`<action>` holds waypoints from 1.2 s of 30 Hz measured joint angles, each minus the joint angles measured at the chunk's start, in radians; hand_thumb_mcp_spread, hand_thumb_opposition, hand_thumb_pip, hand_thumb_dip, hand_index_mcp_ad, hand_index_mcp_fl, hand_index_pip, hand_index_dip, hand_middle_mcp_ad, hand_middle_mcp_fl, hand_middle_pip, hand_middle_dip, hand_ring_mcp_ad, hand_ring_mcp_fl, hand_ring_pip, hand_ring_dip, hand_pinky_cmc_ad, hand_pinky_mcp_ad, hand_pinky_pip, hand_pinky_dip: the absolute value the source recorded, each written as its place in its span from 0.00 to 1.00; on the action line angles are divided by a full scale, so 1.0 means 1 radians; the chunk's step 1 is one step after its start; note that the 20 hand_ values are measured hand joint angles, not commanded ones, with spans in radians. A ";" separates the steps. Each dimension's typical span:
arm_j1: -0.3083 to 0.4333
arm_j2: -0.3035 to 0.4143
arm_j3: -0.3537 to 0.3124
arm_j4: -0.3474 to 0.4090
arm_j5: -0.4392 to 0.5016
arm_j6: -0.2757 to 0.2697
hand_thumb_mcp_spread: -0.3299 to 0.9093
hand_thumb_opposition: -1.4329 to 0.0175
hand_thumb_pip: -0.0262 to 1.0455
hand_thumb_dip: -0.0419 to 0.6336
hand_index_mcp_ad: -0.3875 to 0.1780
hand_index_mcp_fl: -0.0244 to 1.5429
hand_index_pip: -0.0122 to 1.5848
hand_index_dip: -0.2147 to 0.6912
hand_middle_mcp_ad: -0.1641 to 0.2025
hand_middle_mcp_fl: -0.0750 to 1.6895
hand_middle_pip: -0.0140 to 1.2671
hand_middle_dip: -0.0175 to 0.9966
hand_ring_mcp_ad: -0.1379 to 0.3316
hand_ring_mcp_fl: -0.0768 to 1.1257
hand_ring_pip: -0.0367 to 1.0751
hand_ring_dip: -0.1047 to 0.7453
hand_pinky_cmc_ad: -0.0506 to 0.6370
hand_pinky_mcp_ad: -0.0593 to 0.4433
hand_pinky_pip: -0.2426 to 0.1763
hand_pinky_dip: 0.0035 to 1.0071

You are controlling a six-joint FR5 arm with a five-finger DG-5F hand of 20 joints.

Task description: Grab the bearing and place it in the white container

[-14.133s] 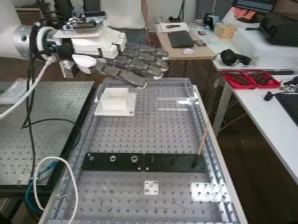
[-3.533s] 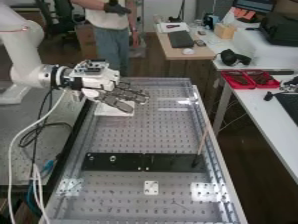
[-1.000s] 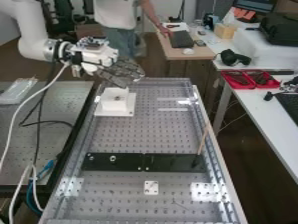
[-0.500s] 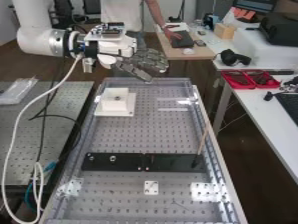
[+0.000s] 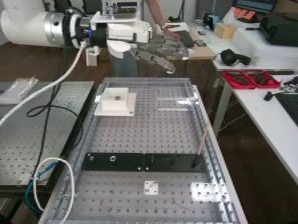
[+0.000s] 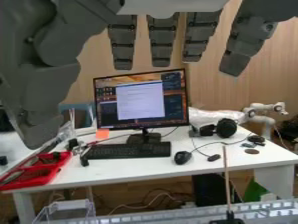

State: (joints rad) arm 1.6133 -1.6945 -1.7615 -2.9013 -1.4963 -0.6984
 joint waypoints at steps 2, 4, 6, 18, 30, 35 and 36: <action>-0.004 0.004 0.002 -0.006 -0.007 -0.004 0.51 0.51 0.43 0.30 0.46 0.10 0.07 0.52 0.63 0.05 0.12 0.19 0.54 0.07 0.12 0.18 0.65 0.70 0.39 0.28; -0.007 0.009 0.002 -0.010 -0.011 -0.007 0.51 0.51 0.43 0.30 0.46 0.10 0.06 0.52 0.63 0.05 0.12 0.19 0.54 0.07 0.12 0.18 0.65 0.71 0.39 0.28; -0.011 0.014 0.000 -0.011 -0.012 -0.007 0.51 0.51 0.44 0.30 0.46 0.10 0.06 0.52 0.63 0.05 0.12 0.19 0.54 0.07 0.12 0.18 0.65 0.71 0.39 0.28; -0.027 0.031 -0.012 -0.011 -0.024 -0.014 0.51 0.51 0.44 0.30 0.46 0.10 0.06 0.51 0.63 0.05 0.12 0.19 0.54 0.07 0.12 0.18 0.64 0.71 0.39 0.28; -0.057 0.044 -0.013 -0.011 -0.078 -0.022 0.49 0.52 0.46 0.28 0.46 0.10 0.06 0.46 0.63 0.07 0.12 0.19 0.54 0.07 0.12 0.18 0.65 0.70 0.39 0.27; -0.058 0.075 -0.025 -0.008 -0.073 -0.016 0.47 0.52 0.46 0.27 0.46 0.10 0.06 0.45 0.63 0.07 0.12 0.19 0.54 0.07 0.12 0.18 0.65 0.71 0.39 0.27; -0.056 0.078 -0.025 -0.010 -0.068 -0.017 0.47 0.52 0.46 0.27 0.45 0.10 0.06 0.45 0.63 0.07 0.12 0.19 0.54 0.07 0.11 0.18 0.65 0.71 0.39 0.27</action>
State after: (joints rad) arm 1.5569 -1.6160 -1.7861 -2.9109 -1.5643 -0.7155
